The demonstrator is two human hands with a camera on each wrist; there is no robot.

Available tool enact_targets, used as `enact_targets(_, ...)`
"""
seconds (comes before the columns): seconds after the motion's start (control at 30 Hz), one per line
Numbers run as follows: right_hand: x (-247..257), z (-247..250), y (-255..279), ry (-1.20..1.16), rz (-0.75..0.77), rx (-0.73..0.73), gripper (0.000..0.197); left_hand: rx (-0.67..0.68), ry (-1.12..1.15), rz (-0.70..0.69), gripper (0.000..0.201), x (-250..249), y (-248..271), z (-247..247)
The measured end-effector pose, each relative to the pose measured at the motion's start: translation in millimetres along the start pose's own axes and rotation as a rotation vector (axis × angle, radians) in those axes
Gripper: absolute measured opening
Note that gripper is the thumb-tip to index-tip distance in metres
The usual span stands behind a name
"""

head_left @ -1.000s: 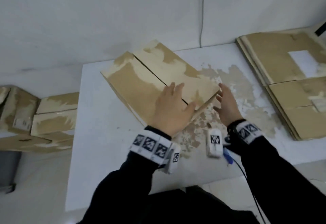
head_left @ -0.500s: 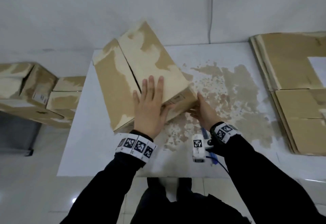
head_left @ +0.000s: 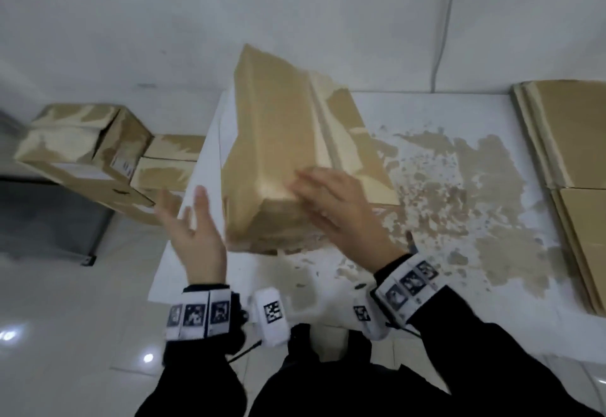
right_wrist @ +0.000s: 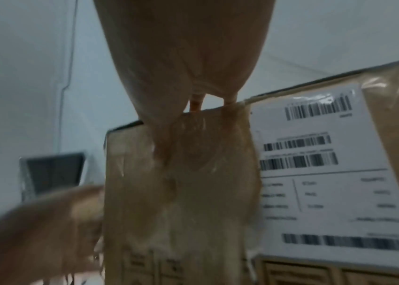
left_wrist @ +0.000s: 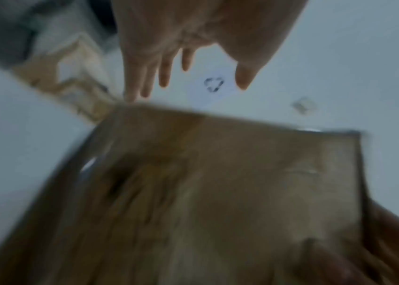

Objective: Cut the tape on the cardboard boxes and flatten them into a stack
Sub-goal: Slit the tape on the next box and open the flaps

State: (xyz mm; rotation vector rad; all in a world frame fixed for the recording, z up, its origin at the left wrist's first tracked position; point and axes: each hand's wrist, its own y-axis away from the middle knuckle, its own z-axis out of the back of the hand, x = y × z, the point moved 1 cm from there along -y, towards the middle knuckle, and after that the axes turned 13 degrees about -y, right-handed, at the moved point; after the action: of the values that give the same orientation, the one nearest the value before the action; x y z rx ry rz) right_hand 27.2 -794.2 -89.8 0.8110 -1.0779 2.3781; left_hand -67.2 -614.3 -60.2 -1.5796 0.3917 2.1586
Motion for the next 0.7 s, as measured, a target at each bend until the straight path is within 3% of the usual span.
enact_targets(0.03,-0.6,-17.6,2.2,0.013,0.041,0.066,0.044,-0.052,-0.118,-0.197,0.062,-11.0,0.3,7.4)
enact_targets(0.1,-1.1,-47.3,7.6,0.007,0.085,0.161,0.033,0.076,-0.37,-0.436,0.064,-22.8,-0.8,2.5)
enact_targets(0.2,3.7,-56.2,19.7,-0.018,0.097,0.203,0.03,0.354,-0.728,-0.402,0.064,-12.8,-10.2,-25.9)
enact_targets(0.27,-0.2,-27.5,35.7,-0.058,-0.073,0.048,0.028,0.491,-1.054,-0.439,0.061,6.8,-10.5,-38.6)
enact_targets(0.33,-22.6,11.4,71.2,0.058,-0.418,-0.193,0.022,0.516,-1.296,-0.536,0.06,25.4,-6.3,-42.3)
enact_targets(0.4,-53.0,42.9,119.7,0.263,-0.784,-0.281,0.031,0.468,-1.358,-0.609,0.065,31.1,-2.0,-41.9)
enact_targets(0.47,-71.6,50.7,161.2,0.387,-1.108,-0.107,0.043,0.471,-1.337,-0.608,0.068,31.2,-2.9,-43.3)
enact_targets(0.5,-77.5,45.7,177.1,0.411,-1.175,0.004,0.041,0.476,-1.334,-0.607,0.068,31.4,-2.9,-43.8)
enact_targets(0.53,-82.0,39.3,188.0,0.412,-1.161,0.063,0.035,0.481,-1.338,-0.615,0.068,31.4,-2.4,-44.2)
enact_targets(0.6,-80.7,31.4,186.6,0.352,-1.132,0.034,0.019,0.513,-1.341,-0.613,0.069,31.2,-1.6,-44.7)
enact_targets(0.7,-63.4,37.0,138.1,0.089,-1.136,-0.214,0.017,0.602,-1.327,-0.637,0.075,30.6,-8.3,-37.0)
